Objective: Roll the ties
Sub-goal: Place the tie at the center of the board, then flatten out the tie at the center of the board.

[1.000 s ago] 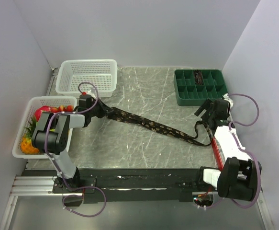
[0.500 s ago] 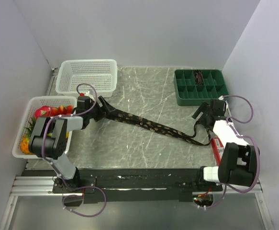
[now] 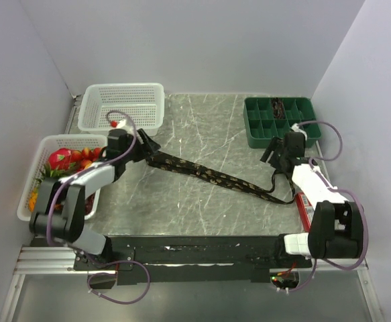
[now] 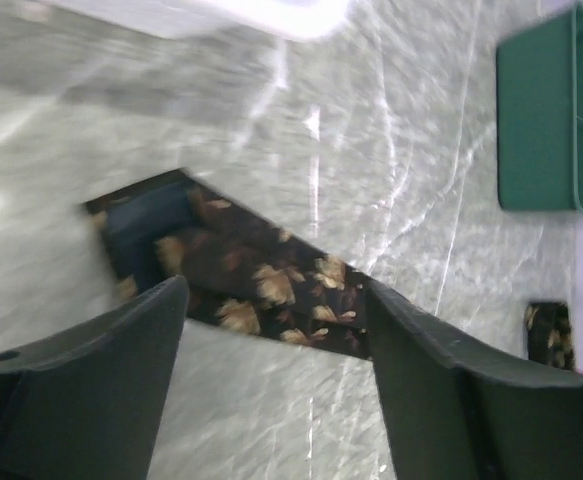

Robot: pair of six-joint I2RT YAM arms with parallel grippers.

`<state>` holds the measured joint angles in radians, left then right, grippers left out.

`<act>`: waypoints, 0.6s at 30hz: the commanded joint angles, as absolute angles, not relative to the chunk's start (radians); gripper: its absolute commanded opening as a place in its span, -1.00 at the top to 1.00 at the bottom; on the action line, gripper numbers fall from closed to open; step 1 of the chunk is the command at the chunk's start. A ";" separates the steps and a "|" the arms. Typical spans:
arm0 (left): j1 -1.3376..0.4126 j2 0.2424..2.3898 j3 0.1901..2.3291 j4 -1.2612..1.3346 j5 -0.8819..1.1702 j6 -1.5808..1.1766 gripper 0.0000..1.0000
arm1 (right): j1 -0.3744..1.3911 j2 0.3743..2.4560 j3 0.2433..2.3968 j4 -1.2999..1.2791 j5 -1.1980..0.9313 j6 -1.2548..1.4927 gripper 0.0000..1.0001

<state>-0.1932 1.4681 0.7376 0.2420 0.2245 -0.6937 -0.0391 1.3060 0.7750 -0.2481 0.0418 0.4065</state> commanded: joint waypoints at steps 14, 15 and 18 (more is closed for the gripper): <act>-0.227 1.885 0.792 0.426 0.241 -0.811 0.98 | -0.005 1.503 0.899 -0.281 -0.049 0.384 1.00; -0.215 1.878 0.781 0.404 0.226 -0.821 0.98 | 0.020 1.515 0.907 -0.287 -0.041 0.376 1.00; -0.178 1.844 0.752 0.347 0.137 -0.833 0.98 | 0.035 1.523 0.900 -0.295 -0.006 0.364 1.00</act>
<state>-0.2356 1.8614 0.8104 0.4480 0.2752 -0.8082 0.0071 1.5135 0.8608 -0.2668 -0.0544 0.3882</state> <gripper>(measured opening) 0.018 0.007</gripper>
